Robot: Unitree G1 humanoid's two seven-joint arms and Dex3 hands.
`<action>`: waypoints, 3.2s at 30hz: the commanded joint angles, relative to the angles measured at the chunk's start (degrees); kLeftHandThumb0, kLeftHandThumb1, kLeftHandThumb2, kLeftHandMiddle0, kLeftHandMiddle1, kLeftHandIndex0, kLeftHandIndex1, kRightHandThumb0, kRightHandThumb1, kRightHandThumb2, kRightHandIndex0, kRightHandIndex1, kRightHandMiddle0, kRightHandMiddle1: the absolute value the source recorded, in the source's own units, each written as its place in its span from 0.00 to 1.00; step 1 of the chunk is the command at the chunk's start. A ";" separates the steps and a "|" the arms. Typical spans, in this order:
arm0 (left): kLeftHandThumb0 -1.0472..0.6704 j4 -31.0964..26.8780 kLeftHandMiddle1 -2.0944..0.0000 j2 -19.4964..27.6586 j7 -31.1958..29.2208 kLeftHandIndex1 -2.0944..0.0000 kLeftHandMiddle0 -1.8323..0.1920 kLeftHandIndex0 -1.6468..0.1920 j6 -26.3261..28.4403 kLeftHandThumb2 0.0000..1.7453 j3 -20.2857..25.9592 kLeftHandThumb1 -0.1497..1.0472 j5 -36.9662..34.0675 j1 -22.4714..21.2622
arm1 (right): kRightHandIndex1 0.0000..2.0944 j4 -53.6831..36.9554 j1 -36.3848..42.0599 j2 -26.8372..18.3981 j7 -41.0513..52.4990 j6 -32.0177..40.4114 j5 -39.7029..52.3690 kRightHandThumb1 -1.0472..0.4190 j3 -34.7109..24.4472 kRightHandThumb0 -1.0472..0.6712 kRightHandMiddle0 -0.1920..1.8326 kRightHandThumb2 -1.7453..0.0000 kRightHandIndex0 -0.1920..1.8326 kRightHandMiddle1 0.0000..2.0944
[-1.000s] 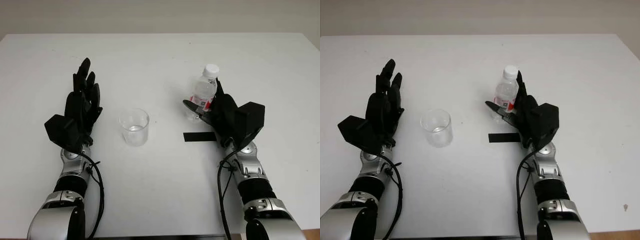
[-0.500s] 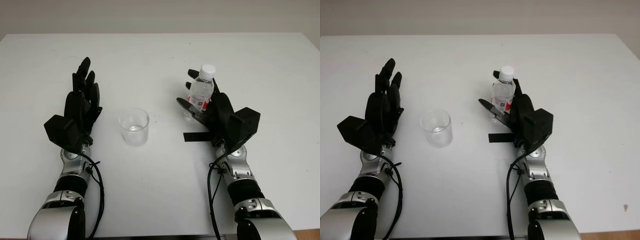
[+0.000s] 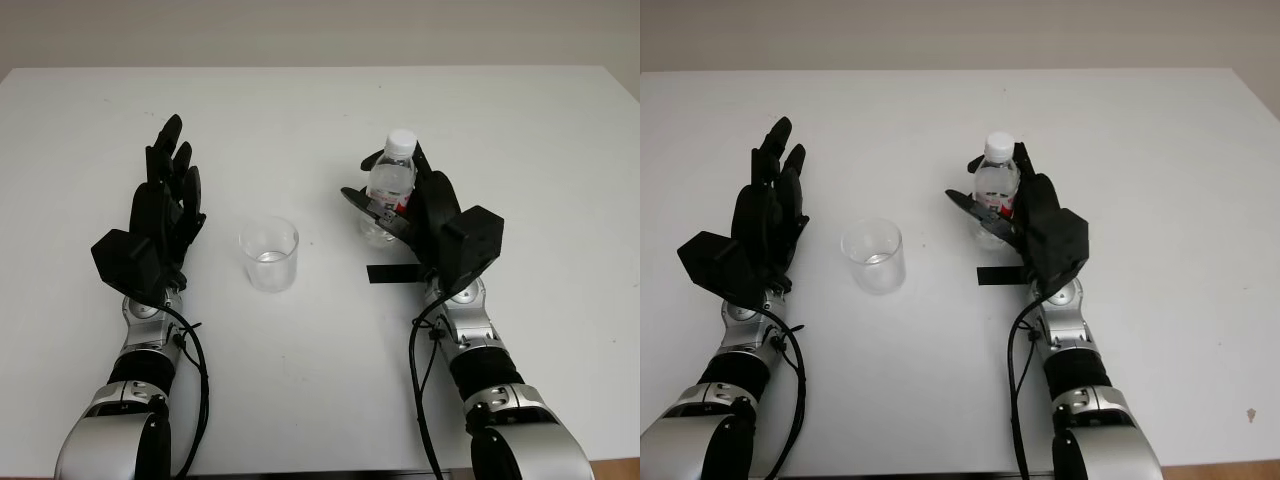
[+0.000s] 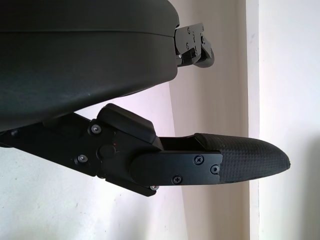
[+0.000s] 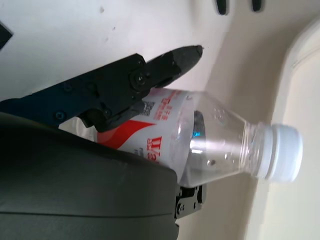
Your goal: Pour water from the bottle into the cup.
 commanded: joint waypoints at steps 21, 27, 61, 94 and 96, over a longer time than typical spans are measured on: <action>0.00 1.29 0.79 -2.01 0.18 0.74 1.00 1.00 -0.13 0.28 -0.25 1.00 -0.01 1.91 | 1.00 -0.14 -10.58 -10.20 -8.21 3.33 -20.18 0.00 11.34 0.39 0.51 0.84 0.73 1.00; 0.00 1.72 0.77 -2.18 0.29 0.71 1.00 1.00 -0.33 0.28 -0.32 1.00 0.09 1.71 | 1.00 2.71 -12.88 -10.55 -12.16 1.28 -22.92 0.00 13.76 0.39 0.54 0.85 0.75 1.00; 0.00 2.37 0.78 -2.78 0.96 0.75 1.00 1.00 -0.97 0.28 -0.19 1.00 0.18 1.45 | 1.00 1.00 -18.14 -16.05 -36.29 -0.79 -49.05 0.00 30.53 0.34 0.51 0.87 0.67 1.00; 0.00 3.08 0.78 -3.60 3.12 0.72 1.00 1.00 -1.94 0.28 -0.36 1.00 0.75 1.63 | 1.00 3.22 -23.09 -15.88 -46.34 5.04 -58.18 0.00 37.46 0.32 0.48 0.88 0.68 1.00; 0.00 3.05 0.78 -3.60 3.46 0.72 1.00 1.00 -1.91 0.29 -0.49 1.00 0.98 1.63 | 1.00 3.29 -23.40 -15.95 -47.18 5.99 -59.24 0.00 38.16 0.31 0.49 0.89 0.68 1.00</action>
